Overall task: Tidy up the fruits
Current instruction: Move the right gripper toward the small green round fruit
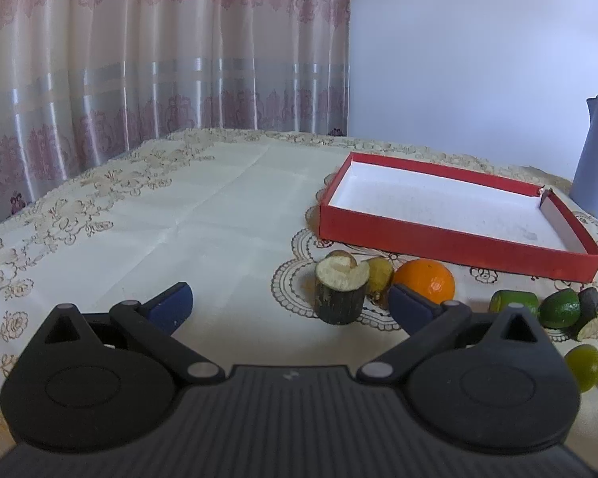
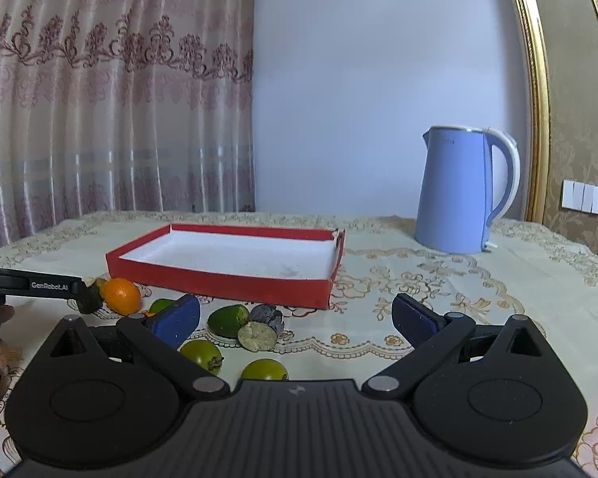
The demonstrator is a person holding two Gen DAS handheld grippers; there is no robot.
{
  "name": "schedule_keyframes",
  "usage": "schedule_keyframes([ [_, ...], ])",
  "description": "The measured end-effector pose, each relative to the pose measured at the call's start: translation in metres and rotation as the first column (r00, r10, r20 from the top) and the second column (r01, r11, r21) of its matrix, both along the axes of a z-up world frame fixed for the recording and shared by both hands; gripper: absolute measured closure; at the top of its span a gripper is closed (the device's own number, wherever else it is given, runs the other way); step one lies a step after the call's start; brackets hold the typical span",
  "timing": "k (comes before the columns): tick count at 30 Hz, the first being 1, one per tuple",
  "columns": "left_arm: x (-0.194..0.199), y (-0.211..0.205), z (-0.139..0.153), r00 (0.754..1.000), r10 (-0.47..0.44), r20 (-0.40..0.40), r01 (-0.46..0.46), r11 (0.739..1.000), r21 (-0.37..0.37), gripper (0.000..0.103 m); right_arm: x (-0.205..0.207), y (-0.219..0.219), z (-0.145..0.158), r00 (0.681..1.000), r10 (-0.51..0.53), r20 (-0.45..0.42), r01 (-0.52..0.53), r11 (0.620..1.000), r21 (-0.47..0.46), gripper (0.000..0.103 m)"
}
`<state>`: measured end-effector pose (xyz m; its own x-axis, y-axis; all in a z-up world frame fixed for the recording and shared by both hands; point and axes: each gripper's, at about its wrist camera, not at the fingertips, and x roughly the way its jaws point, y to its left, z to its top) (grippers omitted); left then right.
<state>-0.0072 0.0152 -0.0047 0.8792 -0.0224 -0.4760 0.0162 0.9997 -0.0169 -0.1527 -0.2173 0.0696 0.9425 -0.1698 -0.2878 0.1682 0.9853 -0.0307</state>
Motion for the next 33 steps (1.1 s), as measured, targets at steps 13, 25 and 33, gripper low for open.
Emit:
schedule_keyframes([
  [13,0.004,0.001,-0.001,0.999,0.002,-0.033,-0.002,1.000,-0.011,0.000,-0.008,-0.002,-0.009,1.000,0.022,-0.015,-0.022,1.000,-0.003,0.000],
  [25,0.004,0.000,-0.002,1.000,-0.012,-0.027,0.012,1.000,-0.008,0.000,-0.005,-0.001,-0.011,0.999,0.037,-0.022,-0.038,0.999,-0.026,0.000],
  [33,0.004,0.000,-0.002,1.000,-0.011,-0.026,0.011,1.000,-0.008,0.000,0.002,0.004,-0.017,0.997,0.062,-0.045,-0.062,0.998,-0.002,0.000],
])
